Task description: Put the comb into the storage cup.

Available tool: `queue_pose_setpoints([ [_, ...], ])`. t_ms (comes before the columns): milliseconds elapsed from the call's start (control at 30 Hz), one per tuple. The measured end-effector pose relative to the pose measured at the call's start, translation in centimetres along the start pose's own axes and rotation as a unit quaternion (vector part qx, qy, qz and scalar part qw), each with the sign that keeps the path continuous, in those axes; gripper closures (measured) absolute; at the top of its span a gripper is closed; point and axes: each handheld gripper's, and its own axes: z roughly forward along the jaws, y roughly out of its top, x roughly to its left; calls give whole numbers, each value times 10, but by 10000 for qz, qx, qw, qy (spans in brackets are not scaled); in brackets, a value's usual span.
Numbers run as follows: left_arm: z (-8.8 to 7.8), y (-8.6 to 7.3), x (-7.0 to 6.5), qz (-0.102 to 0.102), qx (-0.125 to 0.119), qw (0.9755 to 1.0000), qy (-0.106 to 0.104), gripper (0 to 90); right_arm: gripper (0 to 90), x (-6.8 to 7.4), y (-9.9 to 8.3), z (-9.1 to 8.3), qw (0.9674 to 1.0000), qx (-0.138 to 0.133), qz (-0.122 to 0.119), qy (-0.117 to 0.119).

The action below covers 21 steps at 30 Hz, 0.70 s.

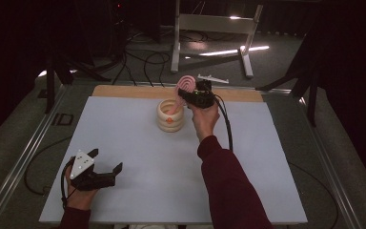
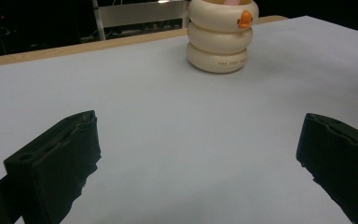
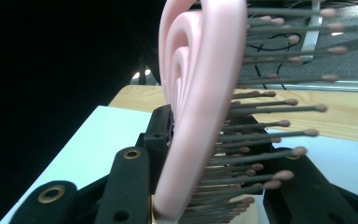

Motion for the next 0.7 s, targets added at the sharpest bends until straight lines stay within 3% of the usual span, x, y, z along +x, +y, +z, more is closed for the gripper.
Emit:
queue_pose_setpoints([
  [700,0,0,0,-6,-26,10000,5,2,637,3,-6,9,10000,51,60,-25],
])
